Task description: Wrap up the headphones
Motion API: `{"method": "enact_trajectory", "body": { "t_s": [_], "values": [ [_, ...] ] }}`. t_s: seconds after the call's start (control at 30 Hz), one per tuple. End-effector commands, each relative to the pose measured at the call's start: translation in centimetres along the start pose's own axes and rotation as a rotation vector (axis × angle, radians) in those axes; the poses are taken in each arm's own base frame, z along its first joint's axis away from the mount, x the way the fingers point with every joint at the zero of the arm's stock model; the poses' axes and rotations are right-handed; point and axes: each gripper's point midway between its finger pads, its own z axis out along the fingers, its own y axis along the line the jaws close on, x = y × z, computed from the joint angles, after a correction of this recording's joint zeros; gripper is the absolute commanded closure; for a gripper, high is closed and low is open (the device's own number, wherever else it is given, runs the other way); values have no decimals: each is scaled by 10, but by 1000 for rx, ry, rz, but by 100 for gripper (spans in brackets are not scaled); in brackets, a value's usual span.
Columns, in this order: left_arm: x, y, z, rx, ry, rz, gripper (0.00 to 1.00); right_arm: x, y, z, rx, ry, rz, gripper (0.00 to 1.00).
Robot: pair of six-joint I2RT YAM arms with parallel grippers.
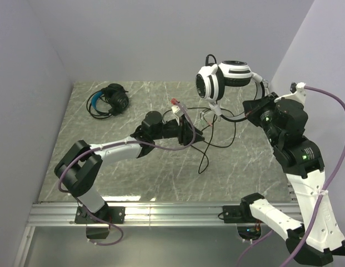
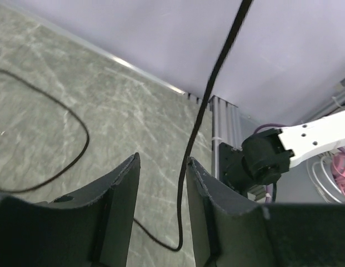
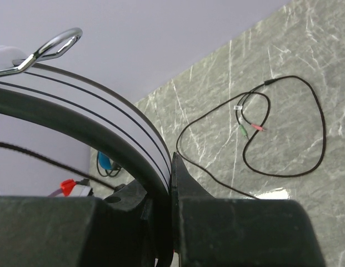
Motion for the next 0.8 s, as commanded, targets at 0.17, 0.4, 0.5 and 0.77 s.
{"method": "enact_trajectory", "body": {
  "t_s": [0.17,0.4,0.5,0.77],
  "values": [
    [-33,-49,37,203,-65,116,55,-25,38,1,-116,-54,90,100],
    [-23,-59,59,278,-45,96,62,-23,41,8,-120,-45,103,100],
    [-13,-67,66,290,-24,93,64,-25,39,10,-108,-54,98,100],
    [9,-83,79,310,14,71,74,-24,38,17,-89,-58,96,100]
  ]
}}
